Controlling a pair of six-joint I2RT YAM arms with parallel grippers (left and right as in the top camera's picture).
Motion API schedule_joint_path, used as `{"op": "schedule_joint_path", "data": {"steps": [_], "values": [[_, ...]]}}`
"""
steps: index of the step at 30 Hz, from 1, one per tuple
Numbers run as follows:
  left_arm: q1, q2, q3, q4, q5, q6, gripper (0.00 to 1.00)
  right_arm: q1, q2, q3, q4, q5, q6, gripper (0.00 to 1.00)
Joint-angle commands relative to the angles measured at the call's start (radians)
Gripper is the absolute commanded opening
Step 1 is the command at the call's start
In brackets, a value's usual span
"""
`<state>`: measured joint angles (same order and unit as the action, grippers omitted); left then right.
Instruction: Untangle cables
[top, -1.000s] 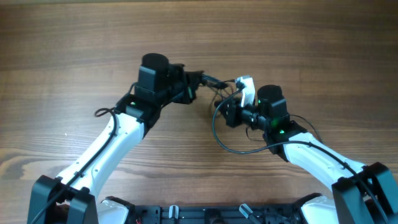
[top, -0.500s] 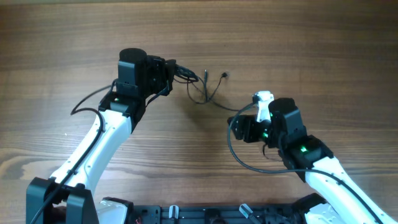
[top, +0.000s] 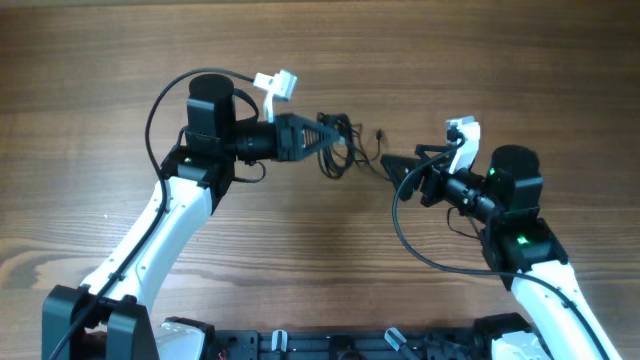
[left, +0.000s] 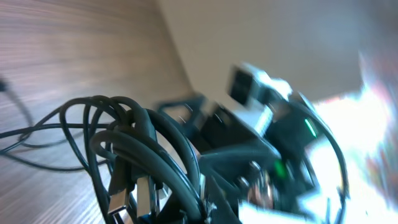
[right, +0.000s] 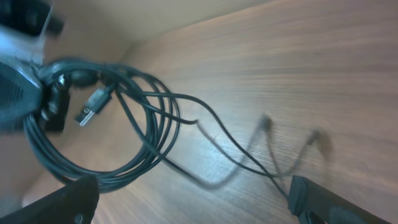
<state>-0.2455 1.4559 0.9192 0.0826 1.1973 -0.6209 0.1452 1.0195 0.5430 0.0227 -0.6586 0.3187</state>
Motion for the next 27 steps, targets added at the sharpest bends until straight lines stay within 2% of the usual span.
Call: {"op": "schedule_joint_path", "data": {"steps": [1,5,11,13,16,17,19,20,21,22,23,24,27], "values": [[-0.006,-0.006,0.017,0.004,0.313,0.224,0.04,-0.039,0.062,-0.001,0.011,-0.327,-0.285,1.0],[-0.054,-0.006,0.017,0.004,0.351,0.23,0.04,-0.041,0.169,-0.001,0.121,-0.521,-0.304,1.0],[-0.131,-0.006,0.016,0.004,0.351,0.251,0.04,-0.041,0.272,-0.001,0.284,-0.664,-0.304,1.0],[-0.143,-0.006,0.016,0.004,0.313,0.251,0.04,-0.041,0.288,-0.001,0.292,-0.67,-0.292,0.7],[-0.132,-0.006,0.016,0.003,0.238,0.251,0.1,-0.053,0.288,-0.001,0.287,-0.646,-0.225,0.04],[-0.127,-0.006,0.016,0.003,0.203,0.251,0.13,-0.063,0.288,-0.001,0.286,-0.615,-0.156,0.04],[-0.116,-0.006,0.016,-0.002,0.107,0.25,0.47,-0.088,0.288,-0.001,0.286,-0.571,-0.034,0.04],[-0.116,-0.006,0.016,-0.015,0.045,0.249,0.77,-0.104,0.288,-0.001,0.286,-0.555,0.023,0.04],[-0.116,-0.006,0.016,-0.025,0.005,0.246,0.93,-0.115,0.288,-0.001,0.286,-0.54,0.073,0.04],[-0.117,-0.006,0.016,-0.043,-0.069,0.238,1.0,-0.127,0.288,-0.001,0.288,-0.52,0.133,0.04],[-0.119,-0.006,0.016,-0.084,-0.214,0.155,1.0,-0.134,0.288,-0.001,0.287,-0.465,0.219,0.04],[-0.119,-0.006,0.016,-0.106,-0.29,0.087,1.0,-0.134,0.288,-0.001,0.287,-0.438,0.256,0.04],[-0.135,-0.006,0.016,-0.174,-0.441,-0.153,1.0,-0.133,0.288,-0.001,0.287,-0.316,0.443,0.04]]}}
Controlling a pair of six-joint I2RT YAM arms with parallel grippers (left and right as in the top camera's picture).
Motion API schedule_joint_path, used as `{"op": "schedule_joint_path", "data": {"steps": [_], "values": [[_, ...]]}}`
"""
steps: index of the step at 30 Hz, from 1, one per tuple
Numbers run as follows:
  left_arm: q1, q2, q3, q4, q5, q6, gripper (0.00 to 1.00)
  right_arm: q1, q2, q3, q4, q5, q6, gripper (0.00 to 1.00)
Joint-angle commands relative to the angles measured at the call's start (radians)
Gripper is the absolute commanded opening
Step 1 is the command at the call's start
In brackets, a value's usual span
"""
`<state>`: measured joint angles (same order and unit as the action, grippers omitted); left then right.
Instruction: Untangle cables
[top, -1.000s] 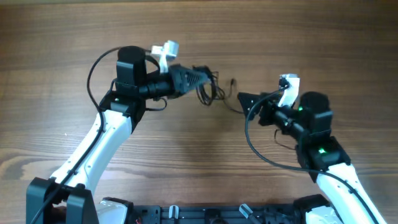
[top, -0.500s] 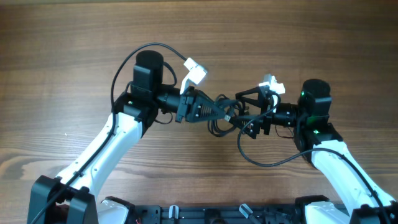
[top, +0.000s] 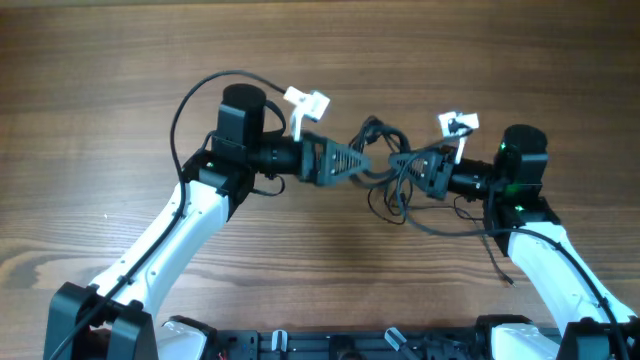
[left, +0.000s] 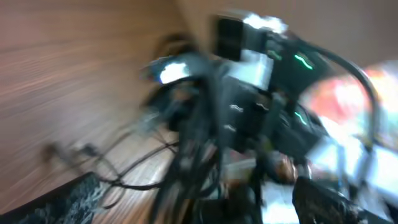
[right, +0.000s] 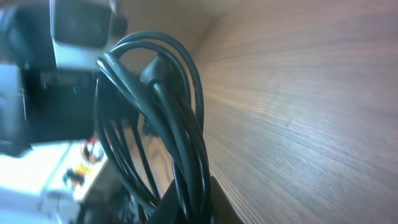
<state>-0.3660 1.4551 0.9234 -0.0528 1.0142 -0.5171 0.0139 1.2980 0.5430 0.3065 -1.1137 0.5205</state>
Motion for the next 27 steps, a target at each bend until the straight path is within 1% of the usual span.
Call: {"op": "schedule_joint_path", "data": {"steps": [1,3,5,7,9,10,11,13,15,16,17,18,19,20,21,23,24,25,26,27], "values": [[-0.032,-0.005,0.012,-0.043,-0.257,-0.283,1.0,-0.001,0.01,-0.001,0.003,0.178,0.277,0.04],[-0.073,-0.005,0.012,-0.042,-0.282,-0.284,1.0,0.0,0.01,-0.001,-0.007,0.218,0.332,0.04],[-0.119,-0.005,0.012,-0.041,-0.391,-0.297,1.0,0.0,0.01,-0.001,-0.024,0.235,0.391,0.04],[-0.186,-0.003,0.012,-0.037,-0.608,-0.438,1.0,0.004,0.01,-0.001,-0.033,0.235,0.427,0.04],[-0.252,0.001,0.012,-0.016,-0.76,-0.523,1.0,0.023,0.01,-0.001,-0.034,0.253,0.435,0.04],[-0.278,0.003,0.012,-0.003,-0.806,-0.543,1.0,0.036,0.01,-0.001,-0.034,0.265,0.444,0.04],[-0.307,0.006,0.012,0.012,-0.85,-0.551,0.99,0.051,0.01,-0.001,-0.035,0.276,0.455,0.04],[-0.341,0.017,0.012,0.017,-0.931,-0.568,0.9,0.076,0.01,-0.001,-0.034,0.278,0.459,0.04],[-0.346,0.035,0.012,0.016,-0.98,-0.601,0.86,0.098,0.01,-0.001,-0.037,0.269,0.457,0.04],[-0.344,0.047,0.012,0.017,-0.991,-0.618,0.77,0.109,0.01,-0.001,-0.037,0.256,0.454,0.04],[-0.343,0.06,0.012,0.02,-0.995,-0.621,0.62,0.116,0.01,-0.001,-0.037,0.248,0.451,0.04],[-0.342,0.069,0.012,0.019,-0.998,-0.621,0.43,0.118,0.01,-0.001,-0.038,0.248,0.447,0.04],[-0.341,0.079,0.012,0.016,-0.998,-0.62,0.33,0.117,0.01,-0.001,-0.04,0.248,0.442,0.05],[-0.339,0.083,0.012,0.011,-0.998,-0.617,0.15,0.117,0.01,-0.001,-0.042,0.248,0.422,0.04],[-0.332,0.083,0.012,0.0,-1.012,-0.613,0.04,0.117,0.01,-0.001,-0.047,0.249,0.386,0.05],[-0.314,0.078,0.012,-0.008,-1.041,-0.602,0.04,0.117,0.01,-0.001,-0.069,0.253,0.326,0.15],[-0.295,0.076,0.012,-0.007,-1.041,-0.57,0.04,0.117,0.01,-0.001,-0.081,0.253,0.29,0.3],[-0.283,0.074,0.012,-0.008,-1.041,-0.55,0.04,0.117,0.01,-0.001,-0.092,0.255,0.246,0.42],[-0.263,0.07,0.012,-0.008,-1.032,-0.52,0.04,0.117,0.01,-0.001,-0.105,0.266,0.204,0.71],[-0.248,0.069,0.012,-0.008,-1.019,-0.499,0.04,0.117,0.01,-0.001,-0.124,0.299,0.16,0.89]]}}
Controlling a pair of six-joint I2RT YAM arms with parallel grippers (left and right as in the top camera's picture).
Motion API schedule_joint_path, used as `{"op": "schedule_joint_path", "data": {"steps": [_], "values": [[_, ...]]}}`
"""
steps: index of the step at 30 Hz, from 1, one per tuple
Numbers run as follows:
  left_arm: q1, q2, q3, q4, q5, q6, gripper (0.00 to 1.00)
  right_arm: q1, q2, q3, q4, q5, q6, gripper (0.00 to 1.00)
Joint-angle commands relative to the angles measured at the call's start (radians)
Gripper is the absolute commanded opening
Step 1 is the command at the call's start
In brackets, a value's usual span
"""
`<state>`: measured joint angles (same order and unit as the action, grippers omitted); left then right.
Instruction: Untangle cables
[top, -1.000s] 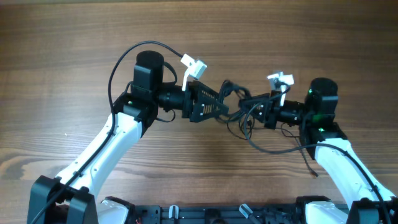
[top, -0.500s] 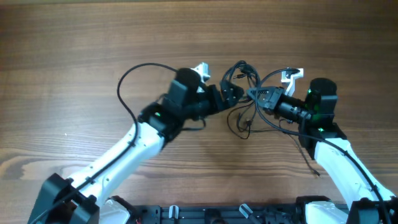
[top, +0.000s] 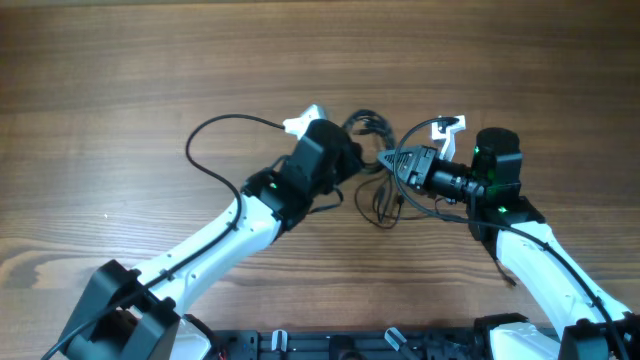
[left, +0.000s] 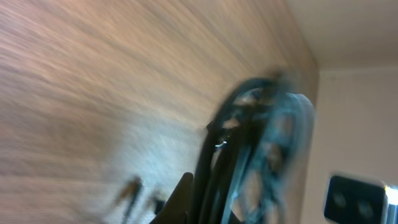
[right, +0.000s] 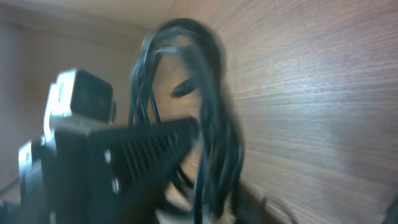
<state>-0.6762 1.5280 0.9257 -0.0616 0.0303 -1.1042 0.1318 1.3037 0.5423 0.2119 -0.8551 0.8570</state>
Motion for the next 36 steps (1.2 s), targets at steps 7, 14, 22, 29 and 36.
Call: {"op": "schedule_joint_path", "data": {"steps": [7,14,22,29,36], "values": [[0.096,-0.004,0.01,0.002,0.071,0.23,0.04,0.0,0.004,0.0,-0.093,0.129,-0.3,1.0],[0.099,-0.004,0.01,0.066,0.185,0.434,0.04,0.0,0.004,0.0,-0.067,0.041,-0.477,1.0],[0.138,-0.004,0.01,0.213,0.406,0.52,0.04,0.0,0.004,0.0,-0.041,-0.039,-0.62,1.0],[0.138,-0.004,0.01,0.282,0.445,0.401,0.04,0.053,0.004,0.0,0.057,-0.103,-0.622,1.0],[0.216,-0.02,0.01,0.219,0.482,0.416,0.04,0.083,0.003,0.0,-0.058,0.062,-0.584,0.04]]}}
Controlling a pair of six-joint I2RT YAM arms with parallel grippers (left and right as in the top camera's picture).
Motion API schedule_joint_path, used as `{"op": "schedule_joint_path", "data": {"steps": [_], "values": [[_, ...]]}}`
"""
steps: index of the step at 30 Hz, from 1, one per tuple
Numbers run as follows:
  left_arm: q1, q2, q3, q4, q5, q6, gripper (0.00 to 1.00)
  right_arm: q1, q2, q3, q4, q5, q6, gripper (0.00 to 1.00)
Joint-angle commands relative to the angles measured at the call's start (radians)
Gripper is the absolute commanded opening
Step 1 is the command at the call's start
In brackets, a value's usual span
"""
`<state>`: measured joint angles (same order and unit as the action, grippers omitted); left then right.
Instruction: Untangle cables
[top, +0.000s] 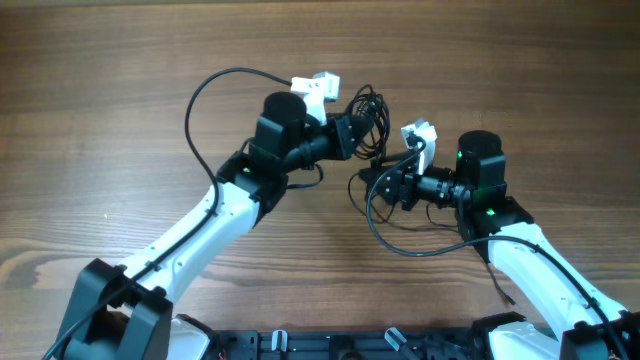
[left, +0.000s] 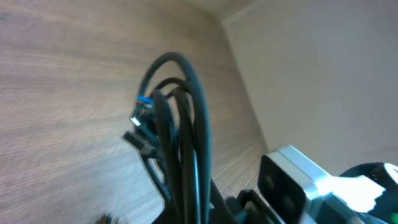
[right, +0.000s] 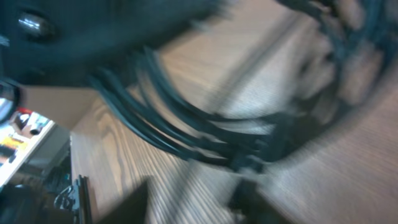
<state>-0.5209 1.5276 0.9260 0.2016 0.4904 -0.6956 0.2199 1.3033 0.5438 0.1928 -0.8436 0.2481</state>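
A bundle of black cables hangs coiled from my left gripper, which is shut on it just behind the table's middle. The left wrist view shows the loops rising out of that gripper, with a blue-tipped plug beside them. A few strands trail down to the wood. My right gripper sits just in front of and below the bundle. The blurred right wrist view has cables crossing above this gripper, whose fingers stand apart with wood between them.
The wooden table fills the overhead view. Each arm carries its own black lead: a loop behind the left arm and a loop in front of the right wrist. White camera mounts top both wrists.
My left gripper has moved toward the far side with the bundle. The right gripper, which was against the bundle, now sits nearer the front, apart from it and open.
First my left gripper held the coil left of centre while the right stood open and apart. Then both grippers met at the coil in mid-table, cables in the right jaws. They stayed together a moment later. Now only the left holds it.
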Motion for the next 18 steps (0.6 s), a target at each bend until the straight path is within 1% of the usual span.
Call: {"op": "schedule_joint_path", "data": {"steps": [1,2,4,6,9,10,14,16,18], "values": [[0.074,-0.019,0.01,-0.066,0.022,0.04,0.04,-0.009,0.002,-0.002,-0.048,0.045,0.042,0.04],[0.084,-0.02,0.01,-0.086,0.022,0.076,0.04,-0.015,-0.002,-0.002,-0.054,0.023,0.048,0.05],[0.113,-0.02,0.01,-0.146,0.021,0.19,0.04,-0.037,-0.017,-0.002,-0.052,-0.065,0.048,0.04],[0.135,-0.019,0.01,-0.201,0.021,0.264,0.04,-0.066,-0.038,-0.002,-0.051,-0.122,0.048,0.04],[0.165,-0.019,0.01,-0.295,0.013,0.36,0.04,-0.145,-0.089,-0.002,-0.051,-0.216,0.052,0.05],[0.174,-0.019,0.01,-0.339,-0.012,0.402,0.04,-0.185,-0.109,-0.002,-0.049,-0.236,0.072,0.04],[0.189,-0.019,0.01,-0.444,-0.207,0.396,0.04,-0.319,-0.161,-0.002,-0.048,-0.239,0.134,0.04],[0.19,-0.019,0.01,-0.463,-0.235,0.396,0.04,-0.376,-0.179,-0.002,-0.05,-0.257,0.146,0.04],[0.19,-0.02,0.01,-0.468,-0.256,0.396,0.04,-0.403,-0.182,-0.002,-0.061,-0.258,0.147,0.04]]}}
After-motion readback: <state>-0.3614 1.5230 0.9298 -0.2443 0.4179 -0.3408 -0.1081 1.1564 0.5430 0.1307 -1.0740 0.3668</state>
